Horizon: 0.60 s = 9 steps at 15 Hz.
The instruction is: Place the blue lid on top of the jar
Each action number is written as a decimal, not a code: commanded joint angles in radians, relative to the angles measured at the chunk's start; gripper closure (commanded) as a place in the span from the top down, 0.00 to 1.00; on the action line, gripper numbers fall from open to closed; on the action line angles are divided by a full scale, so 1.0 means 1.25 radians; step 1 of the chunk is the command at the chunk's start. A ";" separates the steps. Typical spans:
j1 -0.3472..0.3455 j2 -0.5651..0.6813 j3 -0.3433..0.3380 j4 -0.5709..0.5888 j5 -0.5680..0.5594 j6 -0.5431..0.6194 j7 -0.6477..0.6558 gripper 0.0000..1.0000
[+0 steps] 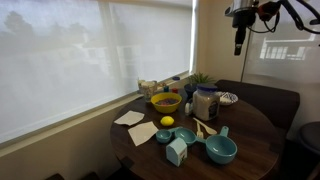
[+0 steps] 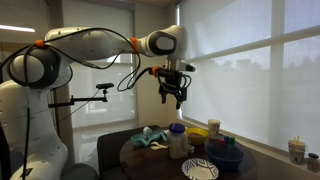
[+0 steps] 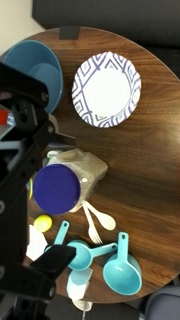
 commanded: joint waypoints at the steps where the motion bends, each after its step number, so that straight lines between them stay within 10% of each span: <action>1: 0.008 0.012 0.002 0.044 -0.002 0.037 0.069 1.00; 9: 0.010 0.002 0.003 0.052 0.002 0.067 0.084 1.00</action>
